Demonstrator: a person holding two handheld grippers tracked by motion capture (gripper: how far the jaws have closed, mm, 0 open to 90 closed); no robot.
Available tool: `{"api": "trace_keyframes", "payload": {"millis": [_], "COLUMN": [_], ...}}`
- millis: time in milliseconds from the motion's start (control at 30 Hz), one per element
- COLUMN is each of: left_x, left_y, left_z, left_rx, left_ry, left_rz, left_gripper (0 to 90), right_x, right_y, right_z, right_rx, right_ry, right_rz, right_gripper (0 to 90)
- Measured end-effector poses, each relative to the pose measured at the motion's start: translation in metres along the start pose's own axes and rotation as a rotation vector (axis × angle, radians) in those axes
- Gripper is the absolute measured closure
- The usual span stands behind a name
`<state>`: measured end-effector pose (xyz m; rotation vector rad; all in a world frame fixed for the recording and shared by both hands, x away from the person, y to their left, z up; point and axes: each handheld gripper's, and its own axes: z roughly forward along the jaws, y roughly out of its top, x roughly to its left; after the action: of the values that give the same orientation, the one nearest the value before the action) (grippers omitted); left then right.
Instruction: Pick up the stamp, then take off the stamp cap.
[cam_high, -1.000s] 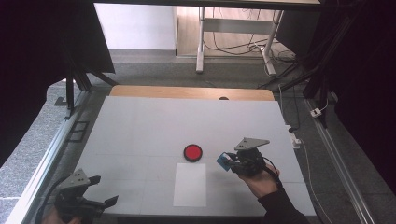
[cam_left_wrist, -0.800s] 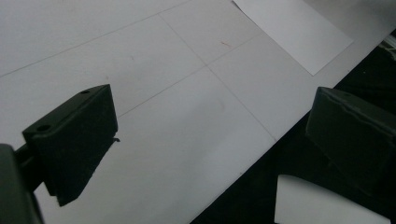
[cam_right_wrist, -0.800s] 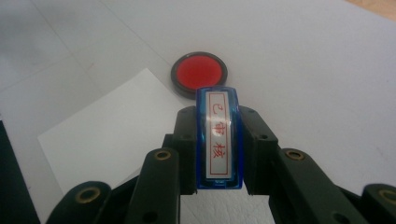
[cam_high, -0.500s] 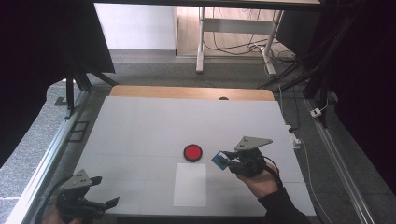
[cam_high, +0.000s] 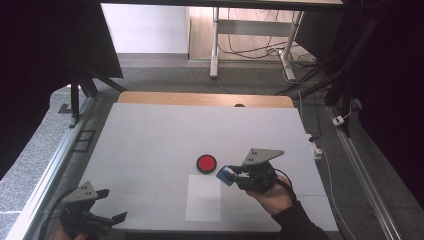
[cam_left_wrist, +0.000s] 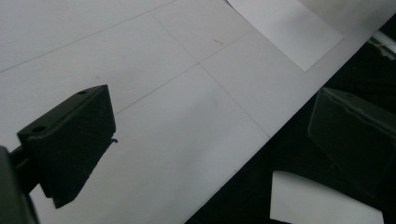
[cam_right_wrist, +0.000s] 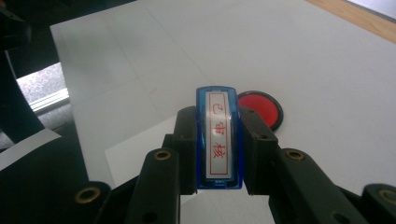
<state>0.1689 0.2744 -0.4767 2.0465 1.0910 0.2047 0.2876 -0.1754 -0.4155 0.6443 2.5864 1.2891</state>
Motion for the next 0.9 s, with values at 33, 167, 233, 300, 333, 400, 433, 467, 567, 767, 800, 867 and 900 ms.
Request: {"api": "trace_keyframes", "payload": {"millis": [33, 167, 233, 300, 333, 400, 433, 467, 567, 767, 800, 867, 900], "left_x": [0.000, 0.000, 0.000, 0.000, -0.001, -0.001, -0.001, -0.001, -0.001, -0.001, -0.002, -0.003, -0.005], "left_y": [0.000, -0.001, -0.001, -0.001, -0.001, -0.001, 0.000, 0.000, 0.000, 0.001, 0.002, 0.004, 0.006], "left_z": [0.000, -0.002, -0.002, -0.002, -0.001, -0.001, -0.001, -0.001, -0.001, -0.002, -0.001, -0.001, -0.001], "left_rx": [-0.006, -0.021, -0.020, -0.015, -0.015, -0.015, -0.013, -0.012, -0.009, -0.017, -0.018, -0.021, -0.023], "left_ry": [-0.006, -0.016, -0.015, -0.012, -0.009, -0.003, -0.002, -0.001, 0.006, 0.023, 0.022, 0.021, 0.020], "left_rz": [-0.001, 0.007, 0.008, 0.011, 0.012, 0.013, 0.013, 0.014, 0.012, 0.001, 0.005, 0.018, 0.024], "left_gripper": [1.0, 1.1, 1.1, 1.2, 1.2, 1.2, 1.2, 1.0, 0.6, 0.0, 0.0, 0.3, 0.5], "right_x": [0.001, 0.006, 0.010, 0.012, 0.013, 0.015, 0.015, 0.016, 0.016, 0.018, 0.018, 0.018, 0.019], "right_y": [0.001, 0.003, 0.005, 0.006, 0.006, 0.007, 0.007, 0.007, 0.008, 0.009, 0.009, 0.010, 0.010], "right_z": [0.000, 0.003, 0.005, 0.006, 0.007, 0.007, 0.007, 0.007, 0.007, 0.007, 0.007, 0.006, 0.006], "right_rx": [0.001, -0.004, -0.008, -0.008, -0.006, -0.003, -0.005, -0.004, -0.006, -0.012, -0.014, -0.013, -0.016], "right_ry": [0.008, 0.047, 0.072, 0.077, 0.080, 0.085, 0.090, 0.092, 0.099, 0.105, 0.105, 0.106, 0.106], "right_rz": [-0.007, -0.017, -0.019, -0.025, -0.026, -0.036, -0.037, -0.041, -0.043, -0.038, -0.039, -0.042, -0.041], "right_gripper": [71.4, 71.3, 71.3, 71.4, 71.3, 71.4, 71.3, 71.4, 71.4, 71.4, 71.3, 71.4, 71.4]}}
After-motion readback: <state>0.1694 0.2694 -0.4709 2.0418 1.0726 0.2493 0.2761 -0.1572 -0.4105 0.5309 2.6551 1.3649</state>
